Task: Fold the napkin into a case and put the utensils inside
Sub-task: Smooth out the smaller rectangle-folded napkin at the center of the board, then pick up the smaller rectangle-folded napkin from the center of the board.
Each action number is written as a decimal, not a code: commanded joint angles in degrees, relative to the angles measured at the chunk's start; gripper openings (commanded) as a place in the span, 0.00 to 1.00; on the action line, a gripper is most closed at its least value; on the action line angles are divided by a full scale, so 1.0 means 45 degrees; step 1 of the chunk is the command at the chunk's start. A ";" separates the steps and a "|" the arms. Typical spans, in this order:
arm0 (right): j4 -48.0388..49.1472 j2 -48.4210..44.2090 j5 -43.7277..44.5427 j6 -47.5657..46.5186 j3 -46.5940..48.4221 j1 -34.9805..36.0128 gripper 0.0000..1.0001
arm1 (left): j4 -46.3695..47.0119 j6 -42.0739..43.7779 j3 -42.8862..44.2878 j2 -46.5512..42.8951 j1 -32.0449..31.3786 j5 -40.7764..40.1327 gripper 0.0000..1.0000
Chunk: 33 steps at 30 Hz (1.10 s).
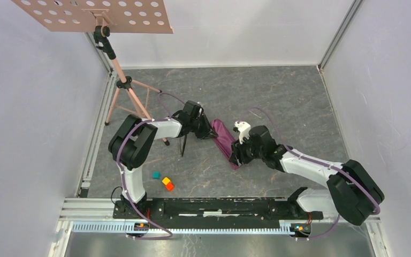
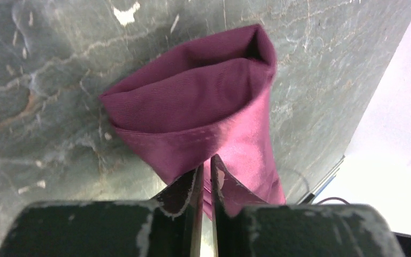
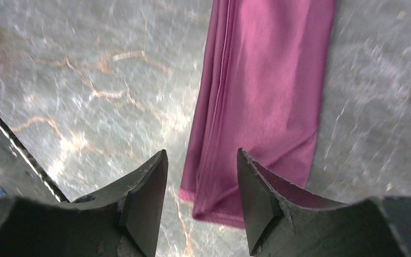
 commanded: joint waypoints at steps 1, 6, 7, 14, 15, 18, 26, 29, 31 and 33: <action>-0.0018 0.0829 0.0211 -0.0079 0.1860 -0.0290 0.55 | -0.1019 0.1463 0.0509 -0.1481 0.0058 0.1081 0.23; 0.1477 0.2115 -0.1137 0.0954 0.2499 -0.0677 0.50 | -0.1356 0.1346 0.0765 -0.2587 0.0547 0.1989 0.36; 0.1613 0.2344 -0.1253 0.1044 0.2582 -0.0681 0.49 | -0.1575 0.1423 0.0765 -0.2708 0.0664 0.1930 0.33; 0.2003 0.2975 -0.1231 0.1047 0.2353 -0.0672 0.45 | -0.1272 0.1322 0.0743 -0.1973 0.1485 0.2124 0.03; 0.2032 0.3023 -0.1285 0.1045 0.2304 -0.0672 0.45 | -0.0922 0.1168 0.0743 -0.1690 0.1557 0.2392 0.02; 0.2167 0.3174 -0.1405 0.0911 0.2049 -0.0681 0.44 | 0.0306 0.0801 0.0814 -0.0976 0.1630 0.2838 0.02; 0.2310 0.3649 -0.1135 0.0318 0.1444 -0.0575 0.44 | 0.1653 0.0583 0.1110 0.0872 0.1619 0.2385 0.02; 0.2304 0.3720 -0.0923 0.0200 0.1110 -0.0358 0.44 | 0.1106 0.1105 0.1207 0.1349 0.1627 0.1543 0.02; 0.2236 0.3757 -0.0824 0.0129 0.0911 -0.0151 0.44 | 0.0844 0.1385 0.1273 0.1684 0.1631 0.1424 0.02; 0.2064 0.3597 -0.0544 0.0008 0.0771 0.0128 0.43 | 0.0754 0.1513 0.1116 0.1733 0.1630 0.1389 0.02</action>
